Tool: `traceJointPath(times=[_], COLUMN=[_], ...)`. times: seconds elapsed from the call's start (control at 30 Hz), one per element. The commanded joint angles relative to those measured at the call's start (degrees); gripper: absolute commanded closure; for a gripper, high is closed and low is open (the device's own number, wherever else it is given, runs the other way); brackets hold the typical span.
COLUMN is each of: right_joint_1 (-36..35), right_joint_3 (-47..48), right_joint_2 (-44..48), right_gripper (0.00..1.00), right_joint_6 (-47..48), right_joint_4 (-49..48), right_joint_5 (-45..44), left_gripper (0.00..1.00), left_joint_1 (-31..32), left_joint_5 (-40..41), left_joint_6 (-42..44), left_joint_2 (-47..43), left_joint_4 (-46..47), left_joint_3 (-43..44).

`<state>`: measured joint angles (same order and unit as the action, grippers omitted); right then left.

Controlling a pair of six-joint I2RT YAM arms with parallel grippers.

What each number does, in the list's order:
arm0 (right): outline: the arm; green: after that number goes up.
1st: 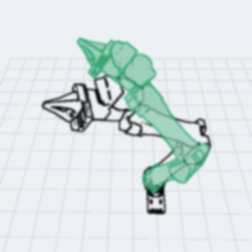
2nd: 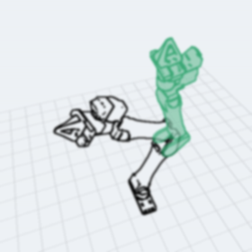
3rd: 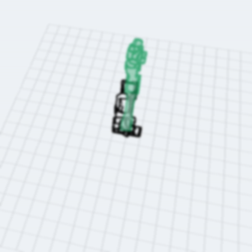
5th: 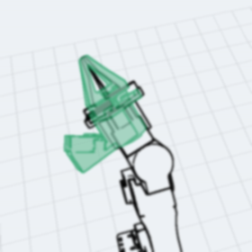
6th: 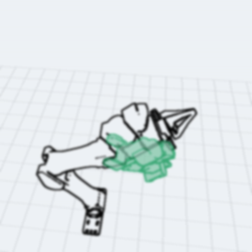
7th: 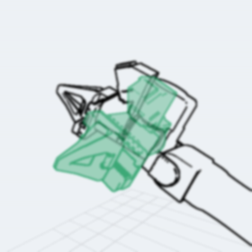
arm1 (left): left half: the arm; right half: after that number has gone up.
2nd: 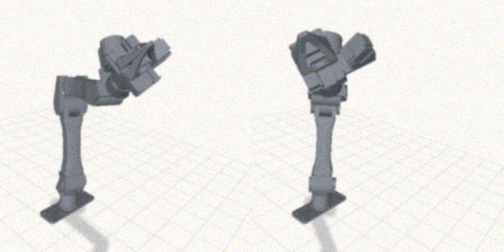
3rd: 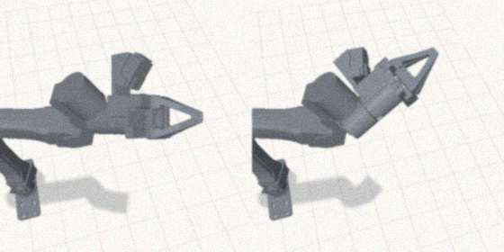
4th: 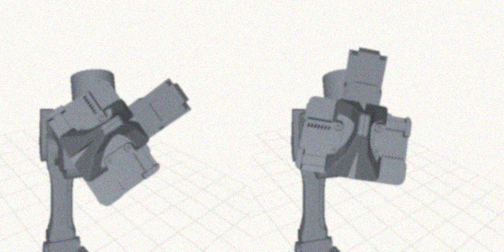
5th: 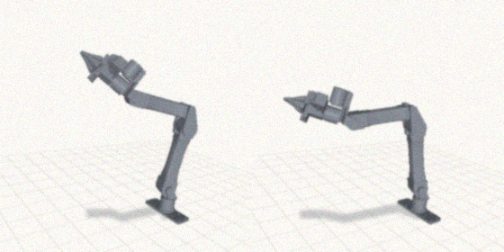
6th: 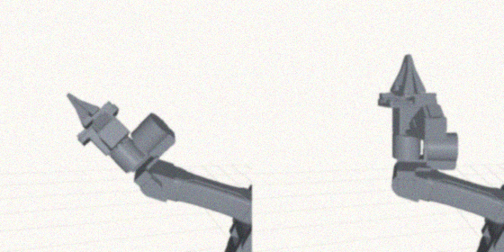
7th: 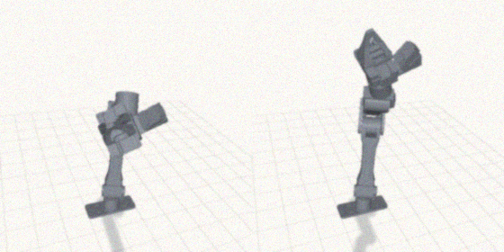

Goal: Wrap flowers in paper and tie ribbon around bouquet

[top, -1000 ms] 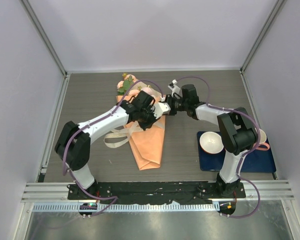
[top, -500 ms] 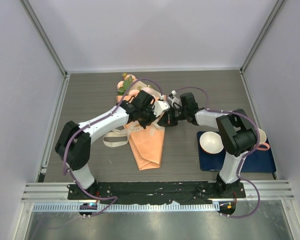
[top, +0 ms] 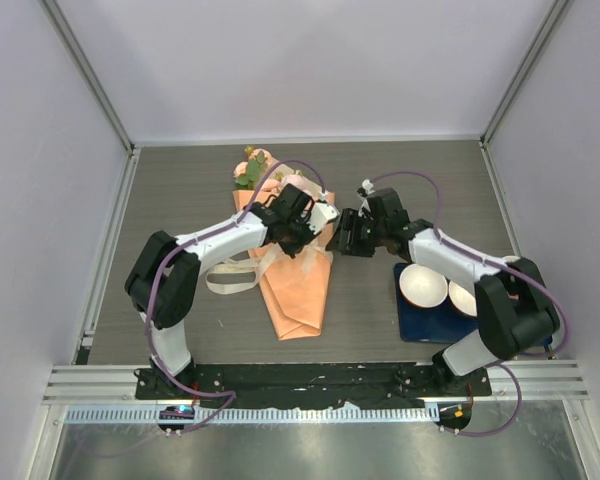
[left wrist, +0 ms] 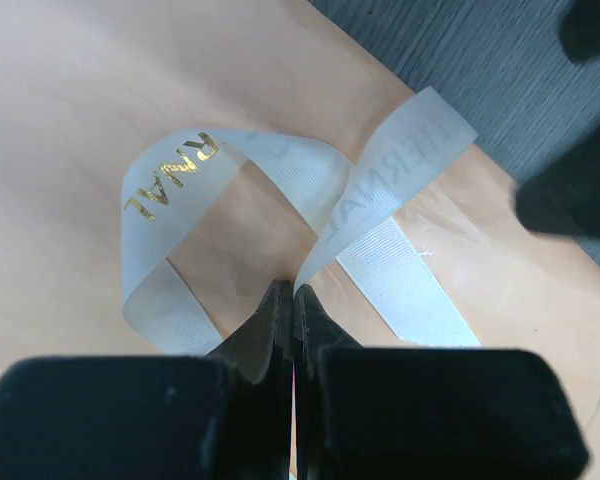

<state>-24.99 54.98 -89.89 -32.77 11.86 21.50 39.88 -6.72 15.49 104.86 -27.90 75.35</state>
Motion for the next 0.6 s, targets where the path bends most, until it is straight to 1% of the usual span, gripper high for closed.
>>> traceJointPath(times=[0.0, 0.07, 0.1, 0.13, 0.2, 0.23, 0.27, 0.33, 0.43, 0.53, 0.57], right_joint_1=[-8.5, -11.7, -15.0, -16.0, -17.4, -17.5, -17.5, -17.7, -17.9, -18.4, -19.0], right_joint_3=[-5.5, -7.1, -8.3, -8.8, -9.1, -9.3, -8.9, -8.0, -5.9, -3.7, -3.3], right_joint_2=[9.4, 10.4, 10.8, 10.6, 9.7, 8.4, 7.5, 5.5, 2.2, -0.4, -0.8], right_gripper=[0.43, 0.47, 0.48, 0.5, 0.5, 0.5, 0.47, 0.45, 0.45, 0.45, 0.47], right_joint_6=[-3.9, -3.9, -3.7, -3.2, -2.9, -2.7, -2.4, -1.2, 0.2, 1.7, 2.1], right_joint_4=[-5.9, -9.6, -11.3, -14.5, -16.1, -17.7, -18.1, -19.0, -19.4, -18.9, -18.7], right_joint_5=[-15.1, -19.5, -24.4, -26.4, -30.9, -32.0, -32.8, -35.6, -37.1, -38.2, -38.5], left_gripper=[1.0, 1.0, 1.0, 1.0, 1.0, 1.0, 1.0, 1.0, 1.0, 1.0, 1.0], left_joint_1=[-0.9, -1.3, -1.9, -2.3, -3.2, -3.5, -3.7, -3.8, -3.9, -4.0, -4.2], left_joint_5=[-1.7, -2.9, -2.9, -2.9, -3.3, -3.6, -4.1, -4.4, -6.8, -6.7, -6.9], left_joint_6=[-2.6, -4.3, -4.9, -6.0, -6.8, -7.0, -7.7, -8.3, -8.9, -9.1, -9.2], left_joint_2=[0.5, 0.9, 1.0, 1.2, 1.8, 1.8, 1.8, 1.9, 2.4, 2.8, 2.8], left_joint_4=[3.2, 2.9, 2.9, 2.9, 1.6, 1.4, 1.4, 1.5, 1.0, 1.0, 0.7], left_joint_3=[3.0, 4.1, 4.2, 4.6, 5.3, 5.6, 5.5, 5.5, 5.8, 5.9, 6.0])
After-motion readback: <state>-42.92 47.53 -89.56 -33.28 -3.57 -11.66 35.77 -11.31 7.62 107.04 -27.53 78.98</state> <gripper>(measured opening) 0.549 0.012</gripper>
